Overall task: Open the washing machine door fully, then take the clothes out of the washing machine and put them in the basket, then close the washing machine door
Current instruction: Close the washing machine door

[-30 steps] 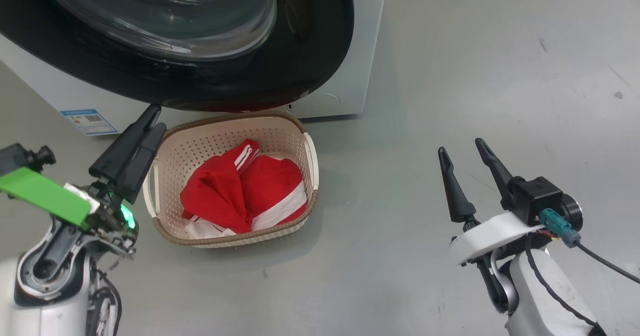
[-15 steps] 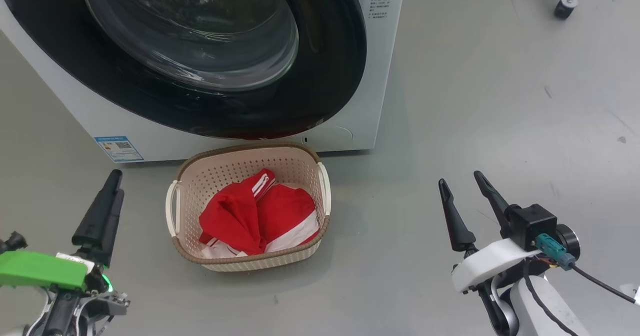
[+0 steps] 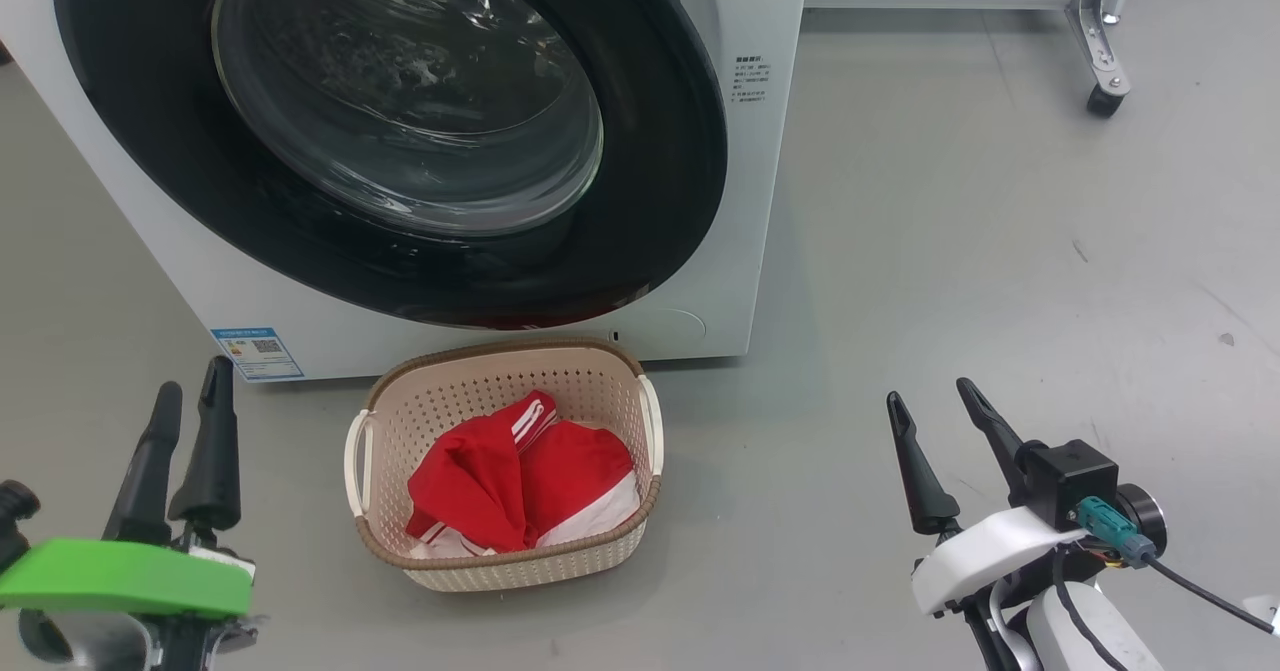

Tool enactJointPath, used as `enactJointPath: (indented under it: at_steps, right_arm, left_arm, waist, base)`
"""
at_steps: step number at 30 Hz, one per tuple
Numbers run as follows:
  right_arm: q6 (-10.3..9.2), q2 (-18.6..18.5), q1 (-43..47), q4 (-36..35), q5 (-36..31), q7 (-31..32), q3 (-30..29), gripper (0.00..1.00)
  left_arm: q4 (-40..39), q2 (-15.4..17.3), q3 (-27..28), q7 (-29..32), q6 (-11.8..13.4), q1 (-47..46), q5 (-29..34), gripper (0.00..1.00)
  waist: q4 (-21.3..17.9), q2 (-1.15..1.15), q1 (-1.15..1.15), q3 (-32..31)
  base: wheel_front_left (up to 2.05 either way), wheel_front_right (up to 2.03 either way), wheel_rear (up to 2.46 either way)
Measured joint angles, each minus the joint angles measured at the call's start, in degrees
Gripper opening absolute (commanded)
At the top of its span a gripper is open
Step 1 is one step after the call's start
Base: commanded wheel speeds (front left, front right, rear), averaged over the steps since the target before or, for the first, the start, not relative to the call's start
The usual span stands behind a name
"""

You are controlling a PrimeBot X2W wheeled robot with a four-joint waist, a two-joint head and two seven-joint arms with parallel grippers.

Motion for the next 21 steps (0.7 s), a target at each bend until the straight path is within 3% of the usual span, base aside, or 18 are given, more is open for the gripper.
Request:
enactJointPath:
  at_steps: [3, 10, 11, 21]
  right_arm:
    - [0.0, 0.0, 0.1, -0.1, 0.0, 0.0, -0.1, 1.0]
    - [-0.04, 0.0, 1.9, -0.3, 0.0, 0.0, -0.5, 1.0]
    - [-0.05, 0.1, 2.3, -0.3, 0.0, 0.0, -0.5, 1.0]
    - [-0.56, 0.1, 3.8, -0.4, -0.1, 0.0, -0.9, 1.0]
  left_arm:
    - [0.6, 2.8, -2.0, -3.2, 0.0, 2.0, 8.3, 1.0]
    - [3.6, 4.7, -5.0, -9.5, 0.1, 5.7, 23.4, 1.0]
    - [4.3, 5.4, -6.0, -10.7, 1.1, 6.7, 26.6, 1.0]
    - [8.3, 5.7, -9.8, -15.4, 6.2, 8.4, 37.1, 1.0]
  waist:
    - [-0.2, 0.0, 0.0, -0.7]
    - [-0.6, 0.0, 0.0, -2.2]
    - [-0.6, 0.0, 0.0, -2.4]
    - [-0.5, 0.0, 0.0, -3.0]
  base:
    - [0.0, 0.0, 0.0]
    - [0.0, 0.0, 0.0]
    - [0.0, 0.0, 0.0]
    - [0.0, 0.0, 0.0]
